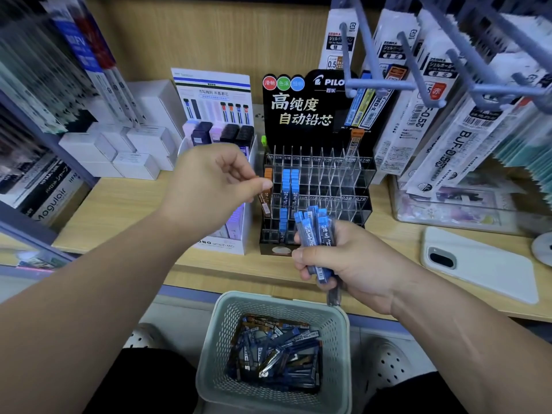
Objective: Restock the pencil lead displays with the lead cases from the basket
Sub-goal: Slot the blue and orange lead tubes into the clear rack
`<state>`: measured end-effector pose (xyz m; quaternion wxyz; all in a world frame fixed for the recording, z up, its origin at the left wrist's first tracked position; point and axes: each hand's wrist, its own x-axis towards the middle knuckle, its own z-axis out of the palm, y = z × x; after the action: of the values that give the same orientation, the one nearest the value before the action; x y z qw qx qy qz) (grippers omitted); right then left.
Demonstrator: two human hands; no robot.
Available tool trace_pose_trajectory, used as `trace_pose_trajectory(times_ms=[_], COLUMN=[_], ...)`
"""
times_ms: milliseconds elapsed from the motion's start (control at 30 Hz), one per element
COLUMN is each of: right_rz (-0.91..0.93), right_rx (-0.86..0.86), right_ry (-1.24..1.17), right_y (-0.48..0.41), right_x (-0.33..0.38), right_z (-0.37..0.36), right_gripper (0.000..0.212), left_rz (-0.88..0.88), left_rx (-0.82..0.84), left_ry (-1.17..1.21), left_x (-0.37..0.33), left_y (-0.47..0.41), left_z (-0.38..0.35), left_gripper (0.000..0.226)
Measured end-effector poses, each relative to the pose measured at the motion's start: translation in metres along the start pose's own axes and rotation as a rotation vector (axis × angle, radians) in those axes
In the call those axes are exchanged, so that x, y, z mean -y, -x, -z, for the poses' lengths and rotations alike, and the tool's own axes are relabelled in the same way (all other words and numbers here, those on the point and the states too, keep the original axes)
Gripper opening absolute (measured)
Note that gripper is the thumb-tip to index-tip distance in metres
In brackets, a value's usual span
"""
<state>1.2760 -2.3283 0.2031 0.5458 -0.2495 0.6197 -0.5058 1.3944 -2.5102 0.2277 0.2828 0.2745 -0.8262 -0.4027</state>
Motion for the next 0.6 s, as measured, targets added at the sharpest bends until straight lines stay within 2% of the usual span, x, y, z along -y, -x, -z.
trace_pose_trajectory(times_ms=[200,500,600], right_rz=[0.000,0.005,0.007], right_rx=[-0.013,-0.018,-0.016], right_ry=[0.000,0.006,0.008], right_y=[0.001,0.004,0.005], right_x=[-0.002,-0.002,-0.002], right_z=[0.002,0.007,0.007], right_gripper=[0.021,0.021,0.021], left_rz=[-0.067,-0.290,-0.314], left_rx=[-0.016,0.076,0.090], left_ry=[-0.121,-0.306,-0.322], left_x=[0.016,0.028,0.029], left_y=[-0.001,-0.002,-0.004], left_z=[-0.015,-0.024,-0.022], left_gripper=[0.027,0.024,0.025])
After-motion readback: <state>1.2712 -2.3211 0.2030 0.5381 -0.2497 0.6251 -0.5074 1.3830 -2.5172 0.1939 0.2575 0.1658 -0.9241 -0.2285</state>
